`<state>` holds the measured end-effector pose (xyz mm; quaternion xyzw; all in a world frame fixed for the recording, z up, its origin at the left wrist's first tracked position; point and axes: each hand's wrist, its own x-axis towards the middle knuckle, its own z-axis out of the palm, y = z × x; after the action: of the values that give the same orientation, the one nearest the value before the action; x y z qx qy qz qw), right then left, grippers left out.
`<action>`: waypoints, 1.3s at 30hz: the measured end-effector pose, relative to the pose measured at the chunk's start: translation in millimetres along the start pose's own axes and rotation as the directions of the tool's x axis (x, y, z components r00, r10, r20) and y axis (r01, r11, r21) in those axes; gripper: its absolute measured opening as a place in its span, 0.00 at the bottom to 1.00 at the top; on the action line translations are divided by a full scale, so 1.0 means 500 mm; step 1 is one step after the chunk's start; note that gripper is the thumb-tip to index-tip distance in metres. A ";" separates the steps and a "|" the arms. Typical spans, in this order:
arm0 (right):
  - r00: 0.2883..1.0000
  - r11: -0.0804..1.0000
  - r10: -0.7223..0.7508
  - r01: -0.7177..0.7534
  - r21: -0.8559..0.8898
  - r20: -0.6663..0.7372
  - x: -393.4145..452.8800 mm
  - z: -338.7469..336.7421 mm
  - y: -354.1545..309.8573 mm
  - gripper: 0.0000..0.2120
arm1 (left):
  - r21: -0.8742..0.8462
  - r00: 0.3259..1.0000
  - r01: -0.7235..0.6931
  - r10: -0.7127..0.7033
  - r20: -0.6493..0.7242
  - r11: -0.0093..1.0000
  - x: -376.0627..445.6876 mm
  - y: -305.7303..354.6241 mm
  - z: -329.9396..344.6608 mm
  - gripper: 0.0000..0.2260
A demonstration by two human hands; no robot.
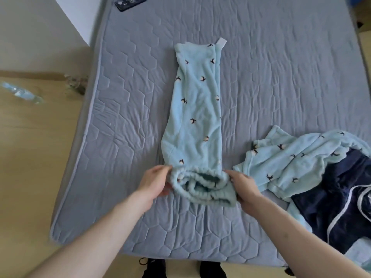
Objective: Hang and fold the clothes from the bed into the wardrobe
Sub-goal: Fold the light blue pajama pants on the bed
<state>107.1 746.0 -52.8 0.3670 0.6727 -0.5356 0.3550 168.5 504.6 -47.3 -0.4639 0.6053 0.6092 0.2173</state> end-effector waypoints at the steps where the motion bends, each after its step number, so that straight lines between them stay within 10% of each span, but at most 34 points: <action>1: 1.000 0.999 -0.007 0.008 0.048 -0.021 0.008 0.008 -0.032 0.07 | -0.040 1.000 0.004 -0.004 0.013 0.999 0.017 0.033 0.003 0.10; 8: 0.990 0.889 -0.136 0.141 0.436 -0.042 0.094 0.059 -0.172 0.07 | -0.091 0.984 -0.180 0.178 -0.027 0.979 0.154 0.140 0.014 0.16; 14: 0.955 0.890 -0.287 0.235 -0.390 -0.078 0.185 0.075 -0.068 0.27 | 0.391 0.975 -0.159 0.207 -0.084 0.906 0.230 0.039 0.004 0.24; 22: 0.990 0.918 -0.108 0.062 -0.392 -0.096 0.285 0.072 0.045 0.48 | 0.241 0.998 0.038 -0.049 0.041 0.970 0.303 -0.082 0.026 0.38; 32: 0.994 0.978 -0.107 0.101 -0.184 -0.026 0.292 0.094 0.033 0.20 | 0.083 1.000 0.010 -0.010 -0.002 0.996 0.306 -0.082 0.033 0.23; 39: 0.999 0.972 0.053 -0.050 -0.230 0.007 0.147 0.062 0.149 0.20 | 0.192 0.991 0.121 -0.130 0.032 0.974 0.151 -0.170 -0.015 0.21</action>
<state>139.6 735.5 -156.5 0.3375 0.7180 -0.4471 0.4131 205.2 489.8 -154.4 -0.4649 0.6251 0.5440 0.3118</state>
